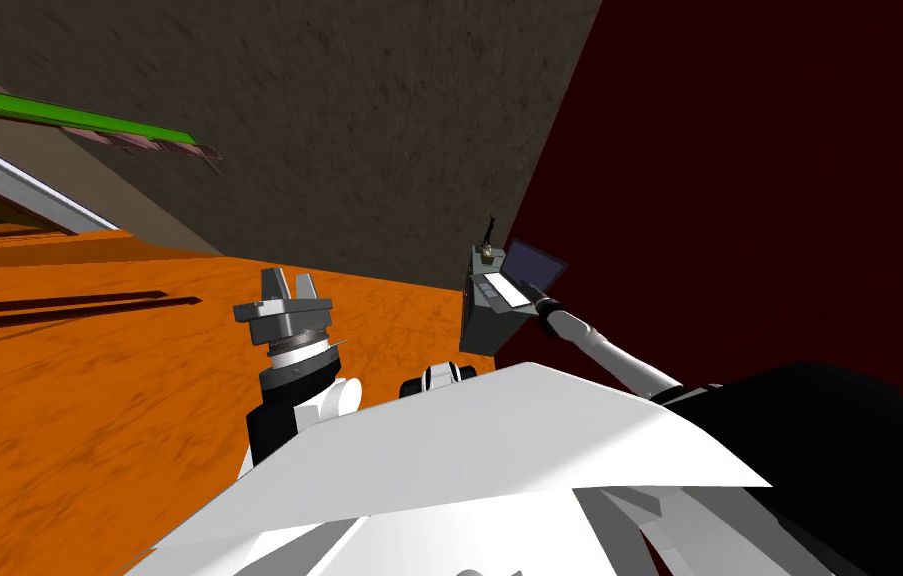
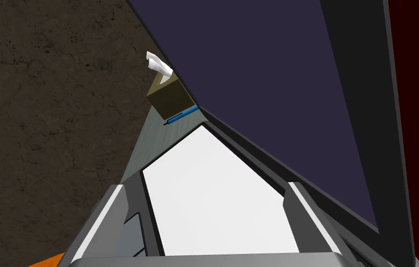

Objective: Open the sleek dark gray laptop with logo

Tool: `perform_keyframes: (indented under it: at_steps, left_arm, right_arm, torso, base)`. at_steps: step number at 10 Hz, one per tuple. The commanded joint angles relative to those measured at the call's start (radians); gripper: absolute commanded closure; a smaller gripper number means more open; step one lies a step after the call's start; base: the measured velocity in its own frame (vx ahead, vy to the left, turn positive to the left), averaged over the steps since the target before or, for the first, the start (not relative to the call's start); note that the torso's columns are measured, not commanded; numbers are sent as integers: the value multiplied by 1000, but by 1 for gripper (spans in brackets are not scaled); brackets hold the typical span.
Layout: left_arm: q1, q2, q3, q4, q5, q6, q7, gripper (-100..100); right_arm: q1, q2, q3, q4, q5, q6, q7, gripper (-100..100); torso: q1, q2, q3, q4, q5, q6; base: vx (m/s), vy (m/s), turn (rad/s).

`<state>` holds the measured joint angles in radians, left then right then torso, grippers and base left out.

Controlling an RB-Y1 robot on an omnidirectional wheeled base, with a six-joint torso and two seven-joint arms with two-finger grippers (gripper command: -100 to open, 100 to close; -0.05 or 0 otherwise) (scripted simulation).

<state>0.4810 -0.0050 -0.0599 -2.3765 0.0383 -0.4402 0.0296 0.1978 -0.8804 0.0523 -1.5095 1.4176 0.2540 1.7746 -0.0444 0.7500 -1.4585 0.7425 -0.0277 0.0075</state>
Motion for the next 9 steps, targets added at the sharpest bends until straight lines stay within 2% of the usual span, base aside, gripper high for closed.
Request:
perform_keyframes:
  at_steps: [1, 2, 4, 6, 7, 8, 9]
  left_arm:
    - [0, 0, 0, 0, 0, 0, 0, 0]
    - [0, 0, 0, 0, 0, 0, 0, 0]
    - [0, 0, 0, 0, 0, 0, 0, 0]
    - [0, 0, 0, 0, 0, 0, 0, 0]
    - [0, 0, 0, 0, 0, 0, 0, 0]
    - [0, 0, 0, 0, 0, 0, 0, 0]
    - [0, 0, 0, 0, 0, 0, 0, 0]
  right_arm:
    - [-51, 50, -4, 32, -55, -52, 67, -100]
    - [-84, 73, -4, 32, -82, -74, 99, -100]
    - [-142, 77, -4, 32, -82, -130, 164, -100]
    - [-142, 77, -4, 32, -82, -134, 166, -100]
    - [-196, 121, -6, 67, -145, -175, 226, -100]
    - [-231, 149, -6, 67, -146, -213, 236, -100]
    - [-258, 149, -6, 67, -153, -245, 262, -100]
  torso:
    - [1, -1, 0, 0, 1, -1]
    - [-1, 3, 2, 1, 0, 1]
    - [-3, 5, 4, 1, -2, 1]
    - [-2, -4, -4, -2, 1, 0]
    - [-2, -5, -3, -3, 0, 0]
    - [1, -1, -2, -2, 2, 0]
    - [-2, 3, 1, -1, 1, 2]
  base:
    - [-61, -37, -195]
    - [-108, -44, -75]
    - [-36, -8, 5]
    - [3, 3, 3]
    - [-69, -21, -184]
    - [-87, -44, -94]
    - [-40, -31, -10]
